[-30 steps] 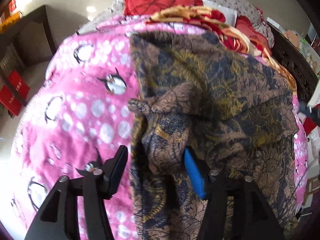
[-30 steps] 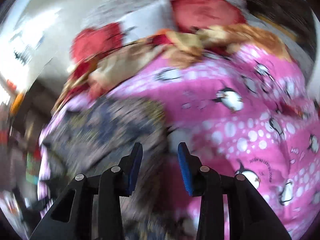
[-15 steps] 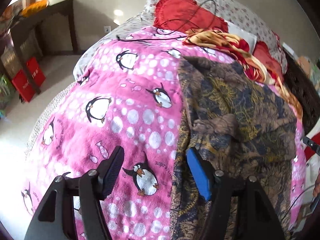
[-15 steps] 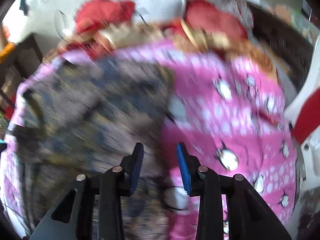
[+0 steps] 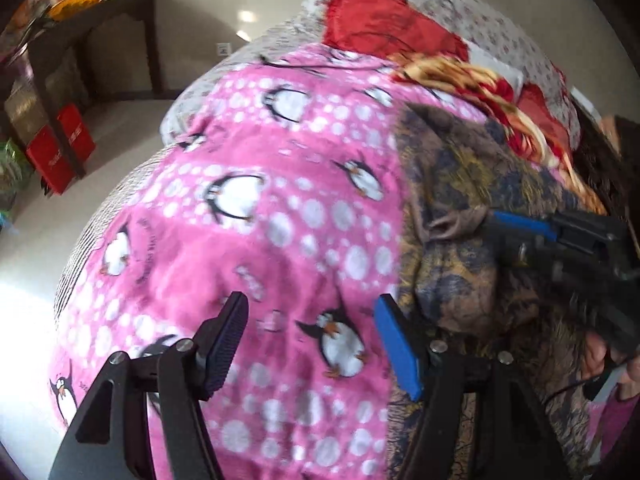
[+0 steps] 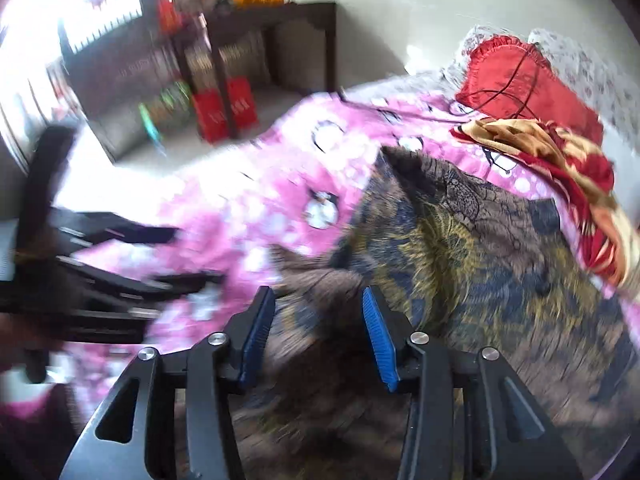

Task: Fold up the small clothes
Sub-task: 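Smooth the folded shirt side with the right gripper near the left gripper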

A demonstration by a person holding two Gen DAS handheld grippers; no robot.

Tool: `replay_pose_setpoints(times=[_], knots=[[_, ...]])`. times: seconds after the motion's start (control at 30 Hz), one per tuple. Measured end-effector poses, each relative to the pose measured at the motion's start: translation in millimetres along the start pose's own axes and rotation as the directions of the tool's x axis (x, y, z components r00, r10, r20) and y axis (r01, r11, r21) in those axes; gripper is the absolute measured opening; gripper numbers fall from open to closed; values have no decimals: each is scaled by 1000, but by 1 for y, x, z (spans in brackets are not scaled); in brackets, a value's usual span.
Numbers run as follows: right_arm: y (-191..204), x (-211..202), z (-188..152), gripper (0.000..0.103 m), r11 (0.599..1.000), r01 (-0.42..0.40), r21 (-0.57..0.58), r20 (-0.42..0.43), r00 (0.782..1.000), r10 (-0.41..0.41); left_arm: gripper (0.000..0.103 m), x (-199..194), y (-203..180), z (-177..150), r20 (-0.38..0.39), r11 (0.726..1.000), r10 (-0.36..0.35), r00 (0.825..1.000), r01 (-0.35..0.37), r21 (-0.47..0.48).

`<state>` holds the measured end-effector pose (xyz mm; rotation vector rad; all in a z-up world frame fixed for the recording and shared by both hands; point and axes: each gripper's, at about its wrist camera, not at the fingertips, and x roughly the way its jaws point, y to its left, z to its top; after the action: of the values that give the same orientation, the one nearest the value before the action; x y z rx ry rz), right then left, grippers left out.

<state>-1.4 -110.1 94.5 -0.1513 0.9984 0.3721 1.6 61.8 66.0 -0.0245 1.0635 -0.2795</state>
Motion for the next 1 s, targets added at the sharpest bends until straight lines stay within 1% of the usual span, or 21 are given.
replay_pose_setpoints(times=[0.07,0.1,0.13,0.2,0.23,0.3,0.33,0.4,0.47,0.5,0.53,0.57,0.6,0.63,0.7,0.73,0.8,0.9,0.93,0.97,1.0], knots=[[-21,-6,10,3,990,-86,110,48,996,81,69,-5,10,3,22,999,-12,1000,13,-39],[-34,-14,16,3,976,-136,169,100,988,121,69,-6,12,4,29,999,-17,999,19,-51],[-40,-17,21,3,968,-153,198,132,983,128,70,-7,14,7,42,997,-25,999,28,-72],[-51,0,31,6,958,-168,234,132,981,140,70,-5,11,12,47,996,-35,998,39,-84],[-54,12,31,13,952,-172,255,104,983,150,70,-3,7,15,42,996,-43,998,46,-83],[-58,32,26,26,947,-103,305,7,994,106,70,-2,-5,17,38,995,-73,997,75,-58],[-61,28,18,26,946,-86,312,9,996,88,70,-2,-9,17,37,996,-79,996,80,-41],[-72,2,-3,27,944,-75,320,58,997,59,71,0,-18,15,36,997,-76,996,76,3],[-90,-25,-23,28,945,-8,327,72,997,-16,71,7,-23,13,23,998,-54,998,53,33],[-106,-46,-39,29,948,70,309,61,994,-93,71,12,-23,12,8,998,-46,999,46,35],[-115,-58,-49,31,949,115,294,48,990,-134,71,16,-23,11,-5,998,-51,999,51,27],[-129,-73,-62,33,946,185,267,21,980,-198,71,18,-21,9,-11,998,-56,998,57,18],[-144,-85,-76,37,937,269,224,-15,962,-272,71,20,-20,8,-16,998,-64,998,64,3],[-154,-90,-84,40,929,322,183,-46,947,-319,71,20,-20,7,-18,997,-71,997,71,-15],[-175,-98,-105,40,897,432,94,-129,899,-420,71,21,-21,7,-16,997,-78,997,77,-29],[-187,-101,-115,40,883,465,67,-165,878,-450,71,21,-23,8,-16,997,-76,997,75,-31],[-210,-100,-122,40,873,482,79,-185,867,-462,71,22,-29,10,-19,997,-72,997,71,-29],[-229,-101,-123,40,875,464,137,-161,882,-442,71,20,-40,13,-20,997,-71,997,71,-16],[-235,-95,-123,35,883,444,150,-168,892,-420,71,19,-45,14,-18,998,-69,997,69,-7],[-239,-86,-120,25,892,424,153,-180,900,-397,71,18,-47,14,-17,998,-67,998,67,-1],[-239,-83,-118,0,893,426,148,-188,898,-398,71,16,-49,15,-15,998,-63,998,63,9]])
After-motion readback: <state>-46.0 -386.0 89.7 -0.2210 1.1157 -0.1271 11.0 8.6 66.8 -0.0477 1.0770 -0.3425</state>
